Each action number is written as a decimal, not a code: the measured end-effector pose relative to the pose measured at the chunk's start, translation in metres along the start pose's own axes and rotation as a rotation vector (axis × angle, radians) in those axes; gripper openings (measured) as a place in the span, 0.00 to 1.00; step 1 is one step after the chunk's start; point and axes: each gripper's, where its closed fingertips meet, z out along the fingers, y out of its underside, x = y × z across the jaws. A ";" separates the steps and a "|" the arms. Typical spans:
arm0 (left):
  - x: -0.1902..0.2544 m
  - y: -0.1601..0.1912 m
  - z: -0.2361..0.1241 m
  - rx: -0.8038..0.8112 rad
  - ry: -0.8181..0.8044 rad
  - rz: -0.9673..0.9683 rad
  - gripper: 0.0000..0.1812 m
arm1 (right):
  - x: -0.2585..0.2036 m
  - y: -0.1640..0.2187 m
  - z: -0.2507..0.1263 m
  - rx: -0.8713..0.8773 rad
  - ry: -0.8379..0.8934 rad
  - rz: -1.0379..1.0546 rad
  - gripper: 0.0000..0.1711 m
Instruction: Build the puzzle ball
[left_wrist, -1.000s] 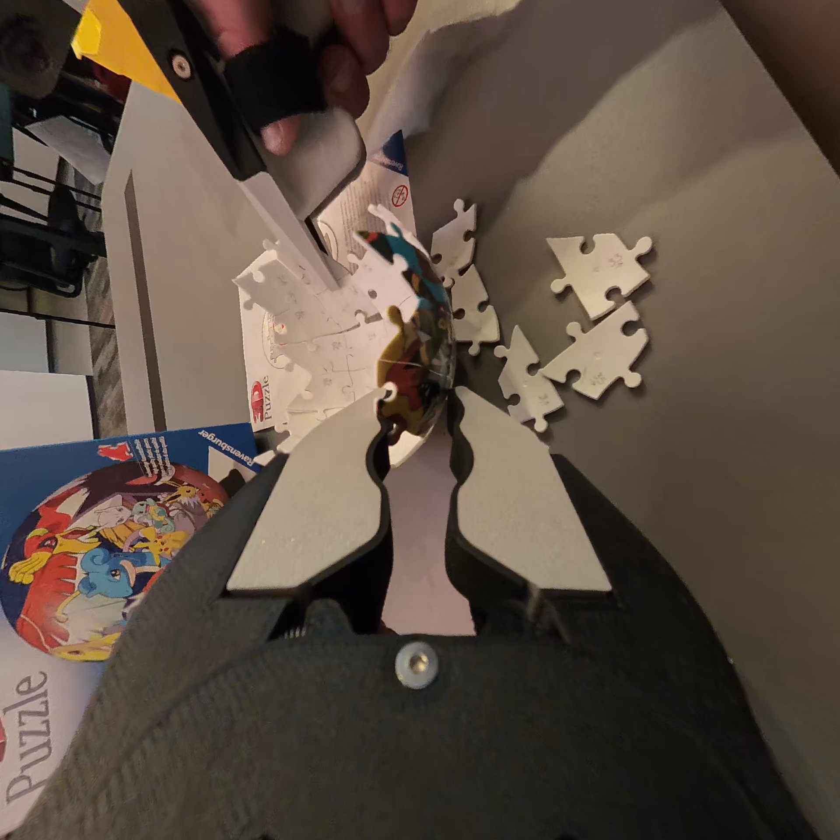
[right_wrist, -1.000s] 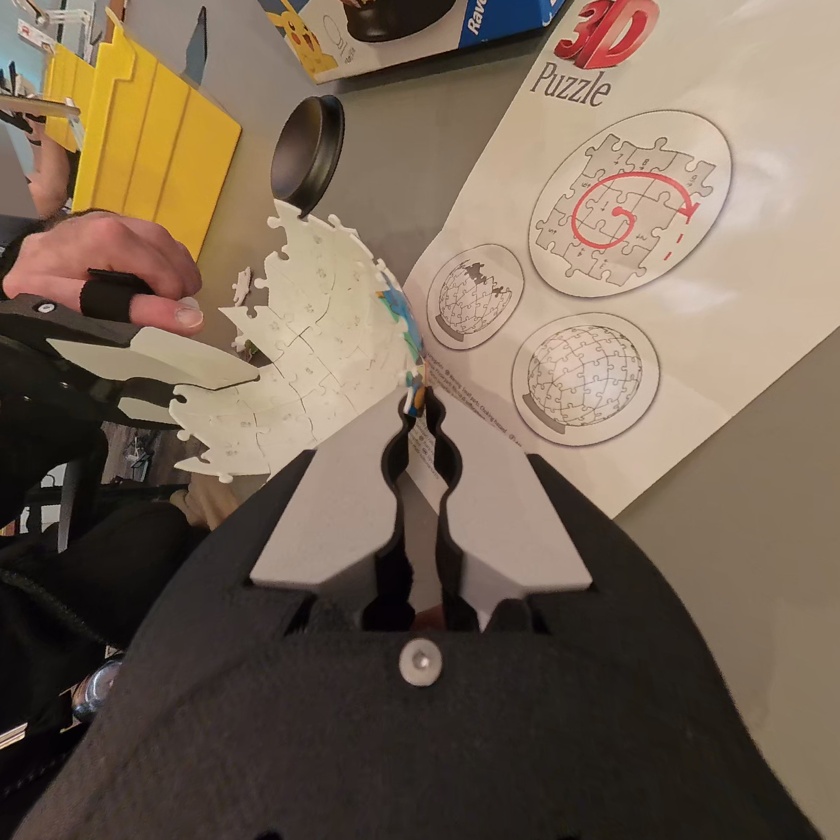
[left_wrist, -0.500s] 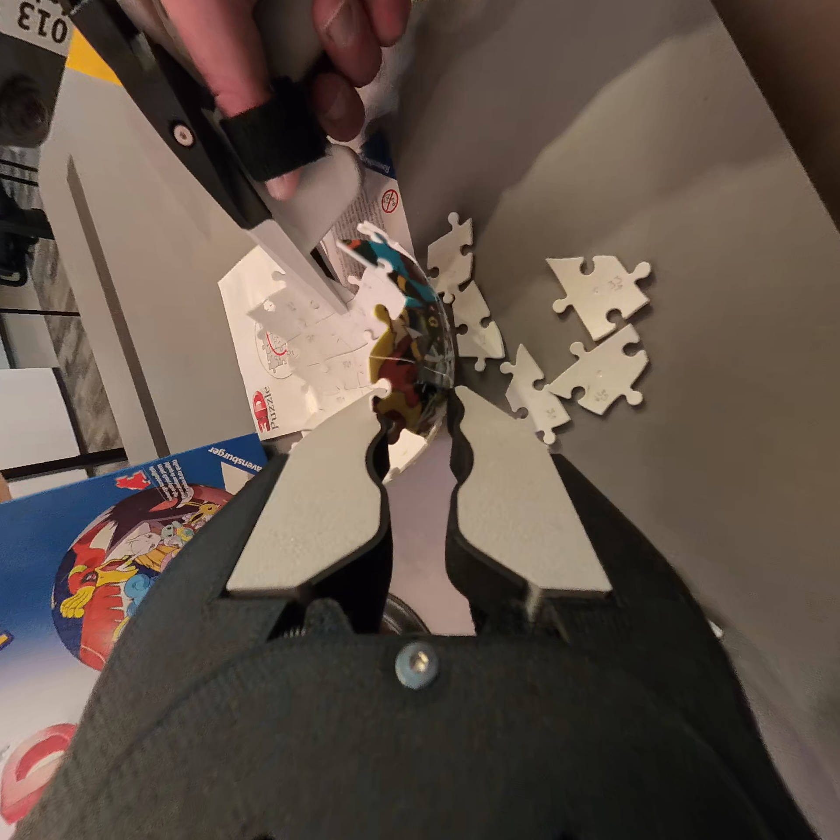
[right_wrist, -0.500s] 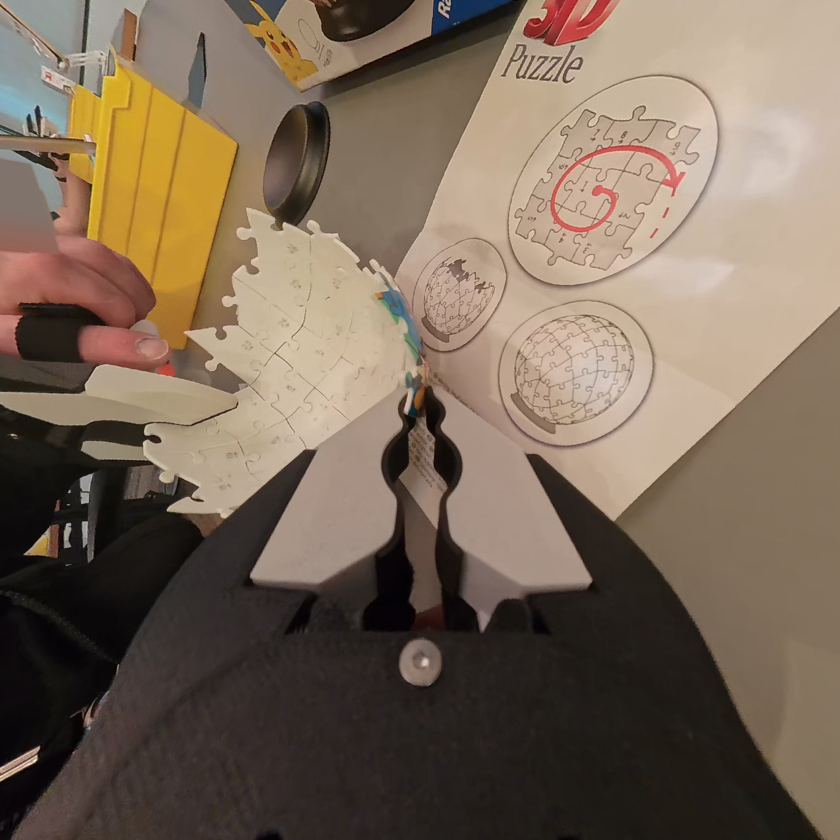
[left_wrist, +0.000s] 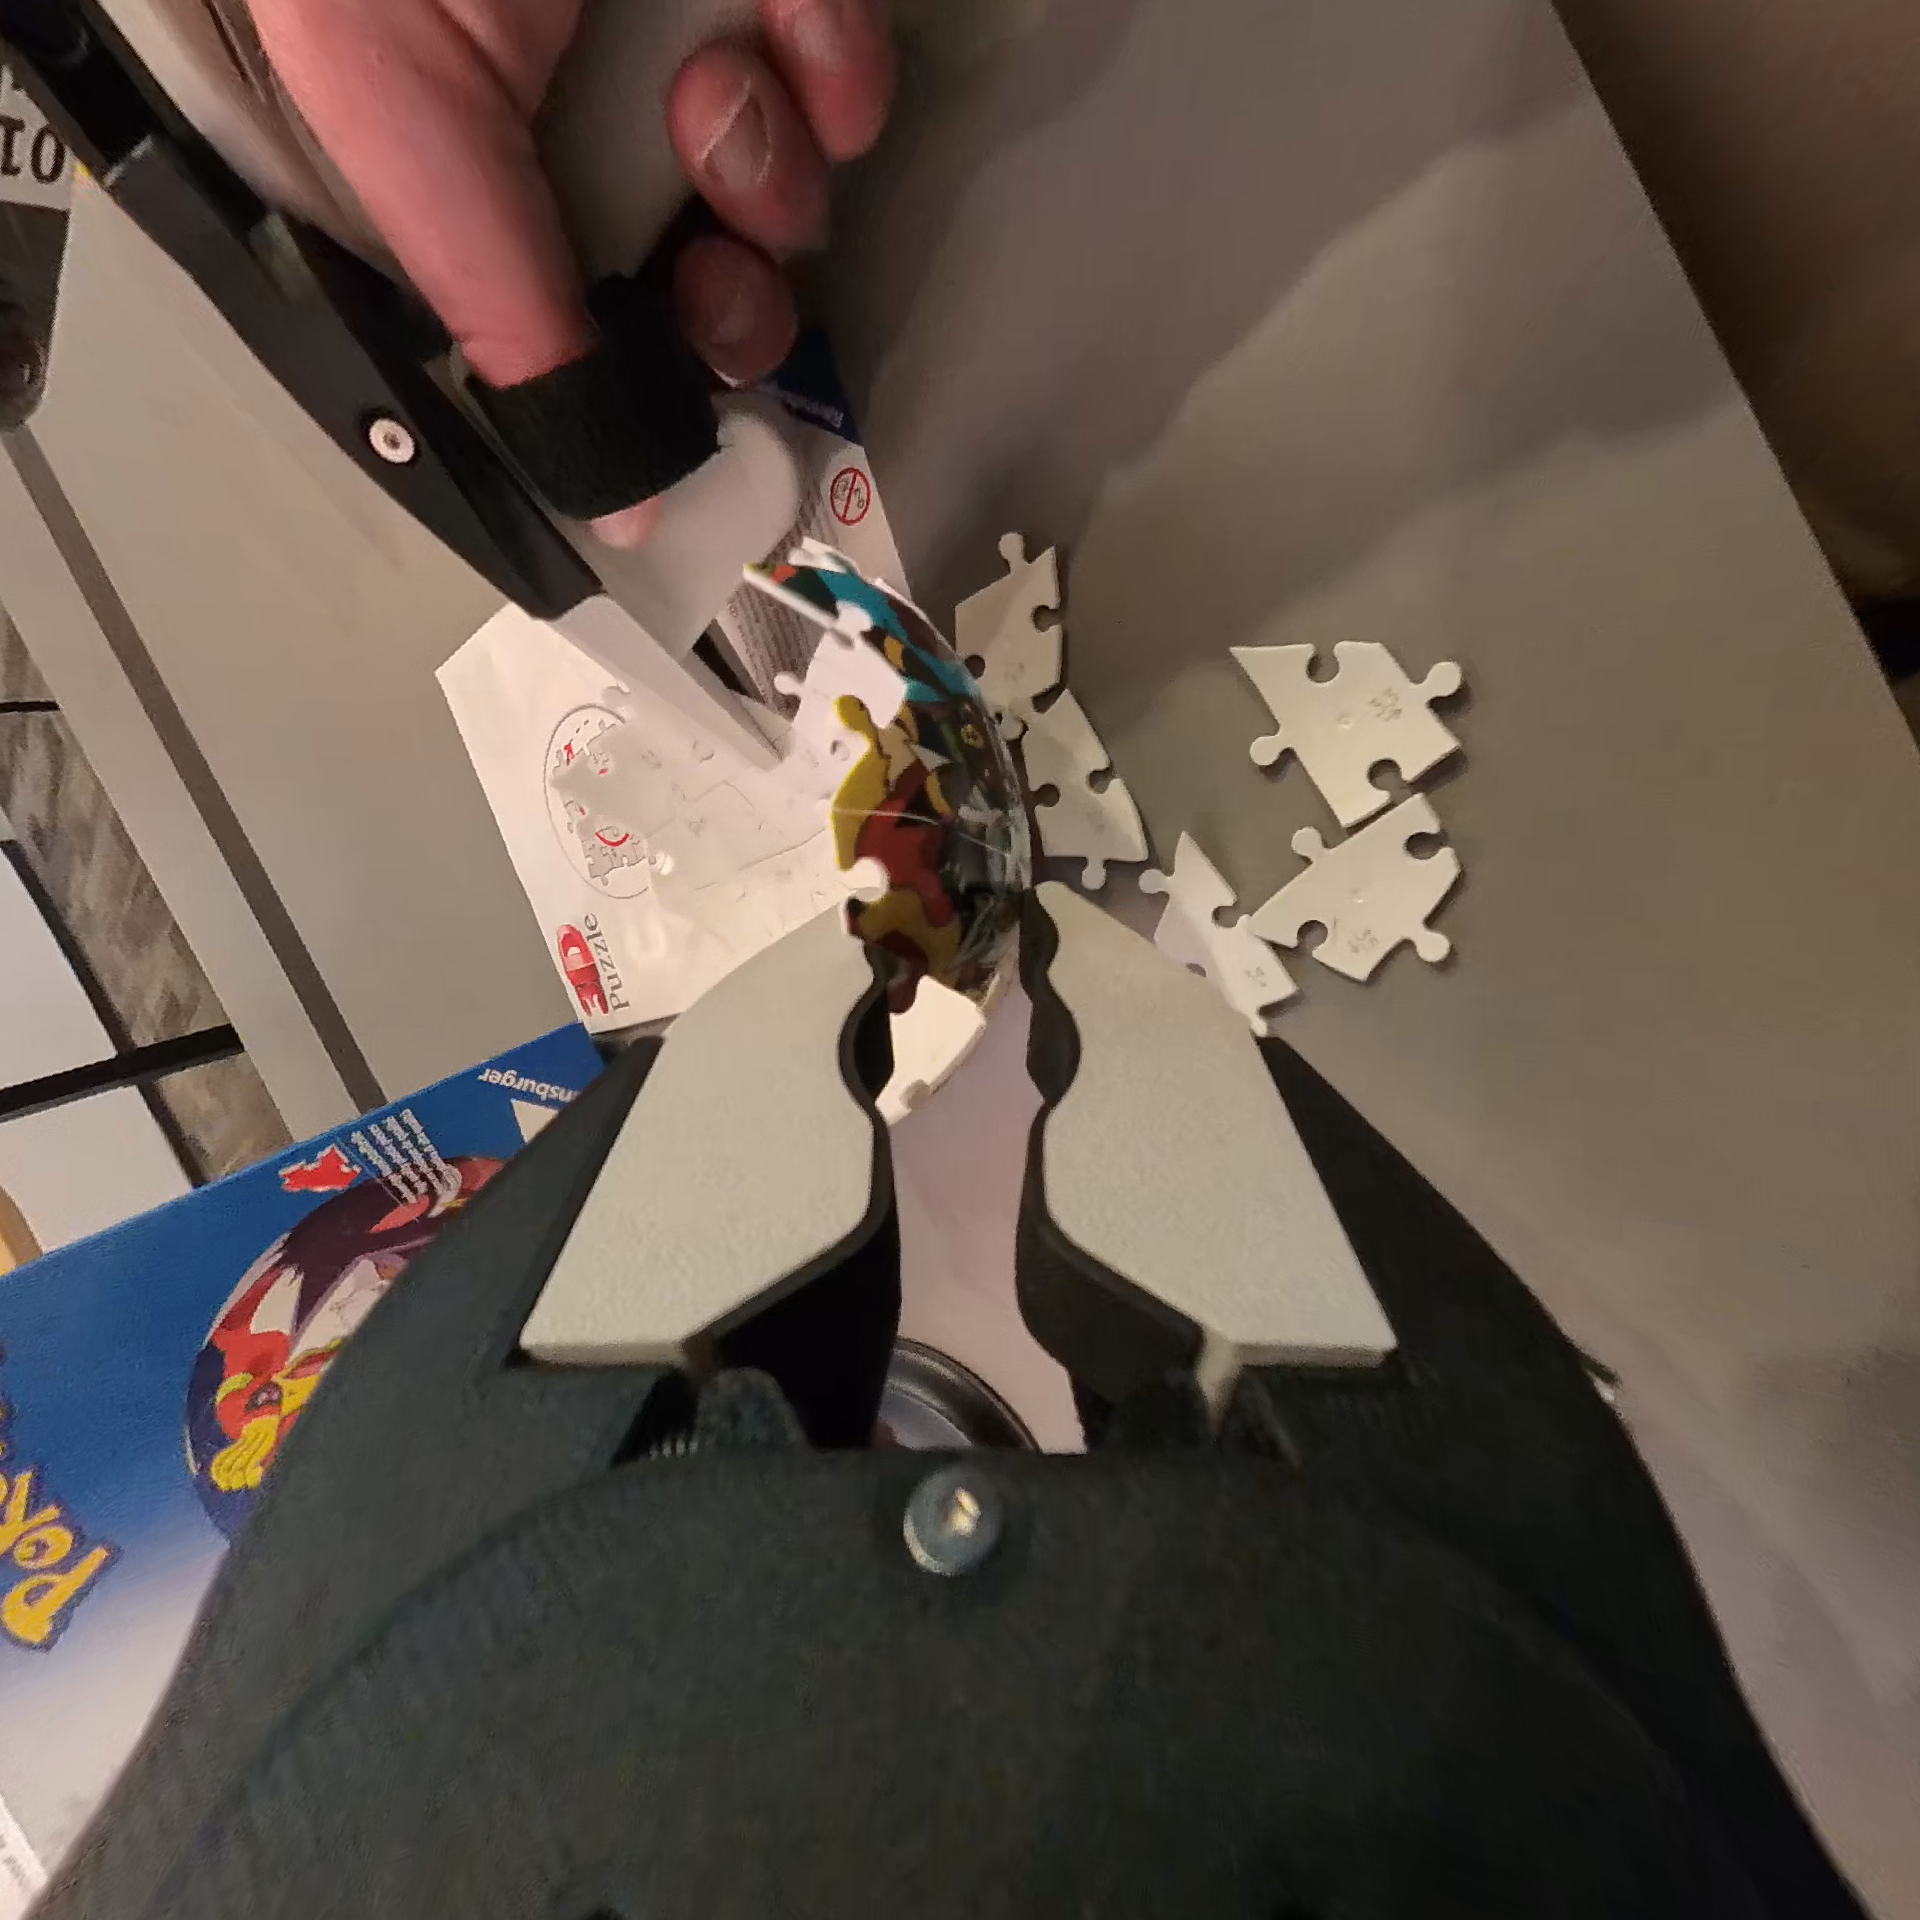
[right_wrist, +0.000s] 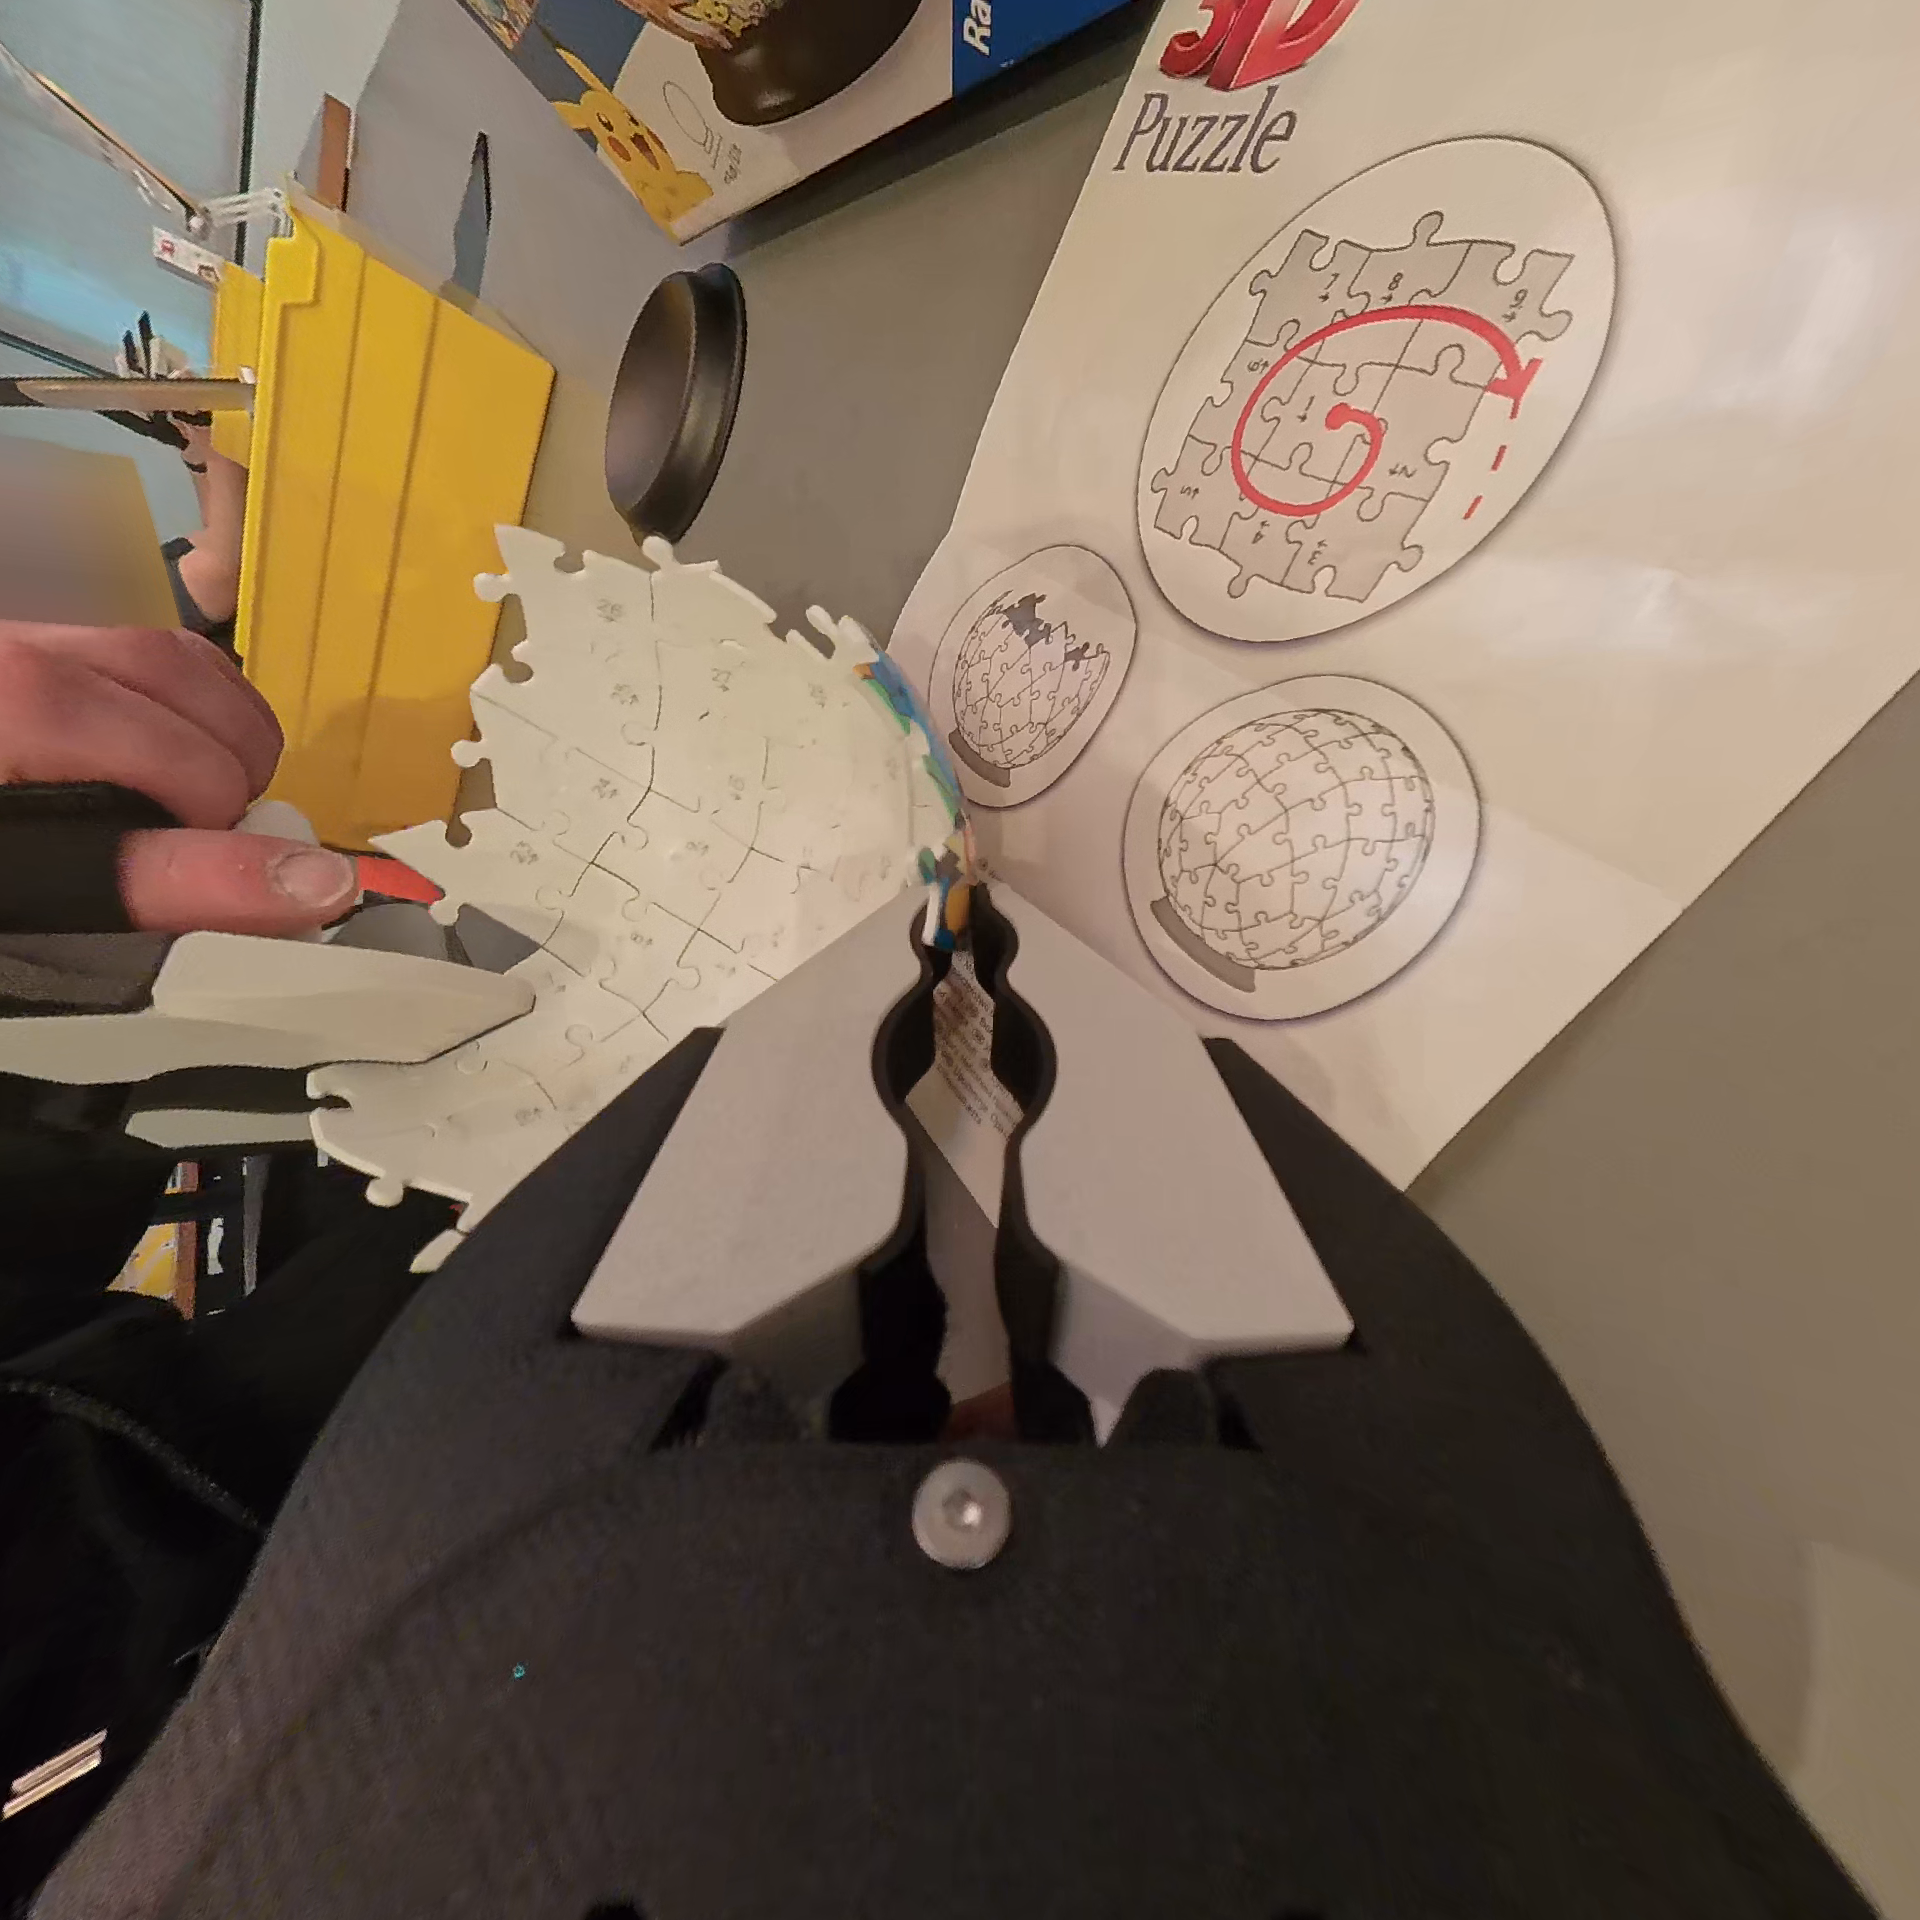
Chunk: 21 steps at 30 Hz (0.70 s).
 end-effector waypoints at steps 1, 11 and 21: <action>0.000 -0.001 0.000 -0.004 0.007 0.007 0.11 | 0.000 0.000 0.000 0.000 -0.002 0.001 0.00; -0.005 -0.006 0.002 -0.045 0.056 0.017 0.11 | 0.004 -0.001 -0.001 0.011 0.005 -0.004 0.01; -0.003 0.000 0.009 -0.099 0.072 -0.011 0.06 | 0.005 -0.001 -0.002 0.004 0.017 -0.029 0.02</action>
